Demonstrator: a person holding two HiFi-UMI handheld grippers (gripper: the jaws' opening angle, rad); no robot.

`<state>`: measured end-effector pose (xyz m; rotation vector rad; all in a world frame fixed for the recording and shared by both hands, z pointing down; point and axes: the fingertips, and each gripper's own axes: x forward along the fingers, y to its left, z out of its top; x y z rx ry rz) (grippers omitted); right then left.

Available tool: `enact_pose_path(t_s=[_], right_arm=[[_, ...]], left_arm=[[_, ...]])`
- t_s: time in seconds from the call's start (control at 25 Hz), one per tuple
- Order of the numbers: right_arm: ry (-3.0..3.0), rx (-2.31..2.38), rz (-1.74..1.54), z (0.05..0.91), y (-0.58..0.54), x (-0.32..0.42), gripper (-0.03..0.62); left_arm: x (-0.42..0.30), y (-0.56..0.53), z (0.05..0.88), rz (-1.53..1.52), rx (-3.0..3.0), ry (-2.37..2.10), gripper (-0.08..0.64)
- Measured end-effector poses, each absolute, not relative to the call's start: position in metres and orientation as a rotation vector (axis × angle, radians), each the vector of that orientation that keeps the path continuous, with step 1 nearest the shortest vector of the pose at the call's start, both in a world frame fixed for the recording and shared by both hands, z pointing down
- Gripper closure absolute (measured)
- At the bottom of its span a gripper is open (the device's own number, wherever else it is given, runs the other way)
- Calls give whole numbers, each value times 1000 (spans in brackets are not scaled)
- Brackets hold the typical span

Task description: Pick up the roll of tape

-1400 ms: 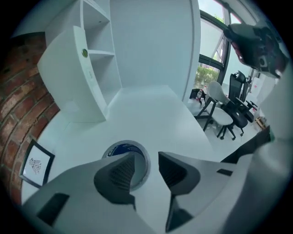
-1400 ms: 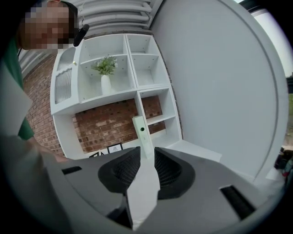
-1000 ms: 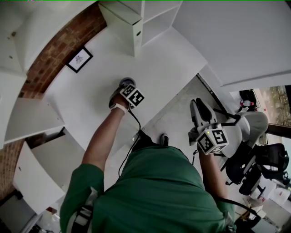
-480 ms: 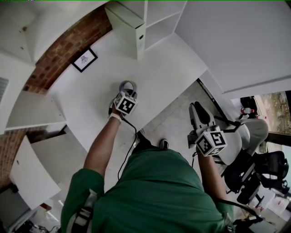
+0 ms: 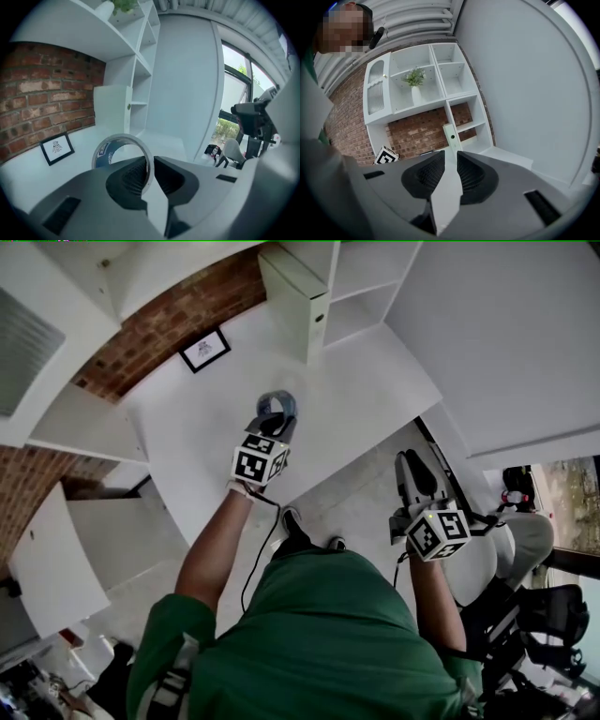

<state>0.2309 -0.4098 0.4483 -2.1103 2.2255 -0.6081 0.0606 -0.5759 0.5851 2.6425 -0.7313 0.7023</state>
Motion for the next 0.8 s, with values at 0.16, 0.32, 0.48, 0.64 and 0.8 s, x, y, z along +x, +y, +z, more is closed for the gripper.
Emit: enact_pose_path(t_s=[0.16, 0.32, 0.48, 0.64, 0.8], right_arm=[[2229, -2106, -528, 432, -402, 235, 506], [2231, -2101, -444, 416, -388, 244, 512], [2250, -2080, -392, 405, -366, 252, 514], [2298, -2055, -349, 399, -349, 255, 513], [2331, -2001, -327, 394, -333, 257, 513]], left_arm=[[51, -564, 538, 553, 2674, -836, 497], [45, -539, 495, 420, 2687, -912, 498], [45, -501, 462, 329, 2703, -953, 497], [43, -466, 437, 273, 2723, -1002, 498], [40, -433, 418, 225, 2725, -1063, 497]])
